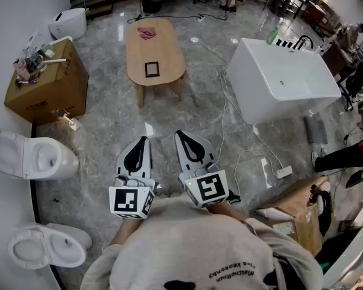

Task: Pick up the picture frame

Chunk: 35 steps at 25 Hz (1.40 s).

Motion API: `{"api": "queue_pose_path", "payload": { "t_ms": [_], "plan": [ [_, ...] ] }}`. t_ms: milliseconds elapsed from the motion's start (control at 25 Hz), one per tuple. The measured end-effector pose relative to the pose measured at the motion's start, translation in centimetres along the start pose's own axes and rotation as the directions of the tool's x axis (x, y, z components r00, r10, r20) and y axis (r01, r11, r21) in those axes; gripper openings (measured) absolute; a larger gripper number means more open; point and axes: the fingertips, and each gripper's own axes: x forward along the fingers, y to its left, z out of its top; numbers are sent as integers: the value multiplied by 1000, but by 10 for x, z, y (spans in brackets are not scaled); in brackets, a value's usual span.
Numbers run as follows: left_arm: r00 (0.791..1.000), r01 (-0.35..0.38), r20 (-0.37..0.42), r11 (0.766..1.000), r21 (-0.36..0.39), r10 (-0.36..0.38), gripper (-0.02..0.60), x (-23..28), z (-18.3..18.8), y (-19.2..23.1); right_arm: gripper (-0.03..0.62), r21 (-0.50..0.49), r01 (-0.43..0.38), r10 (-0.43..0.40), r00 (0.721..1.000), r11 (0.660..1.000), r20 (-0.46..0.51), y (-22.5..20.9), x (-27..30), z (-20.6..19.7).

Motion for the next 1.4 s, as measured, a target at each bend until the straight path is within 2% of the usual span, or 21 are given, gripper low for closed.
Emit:
{"api": "queue_pose_path", "payload": {
  "t_ms": [360, 760, 960, 1400],
  "plan": [
    [1000, -26, 5, 999, 41, 26, 8, 10, 2, -5, 8, -11, 19, -19, 1000, 1000, 8, -15, -4, 1],
    [1000, -26, 0, 1000, 15, 26, 8, 40, -3, 24, 8, 43, 46, -45, 999, 998, -9, -33, 25, -10],
    [1000, -7, -18, 1000, -13, 7, 8, 76, -13, 59, 8, 60, 58, -56, 998, 997, -28, -42, 73, -21],
    [998, 64, -6, 998, -11, -64, 8, 171, -2, 168, 9, 70, 114, -112, 993, 991, -37, -58, 217, -23]
  ]
}}
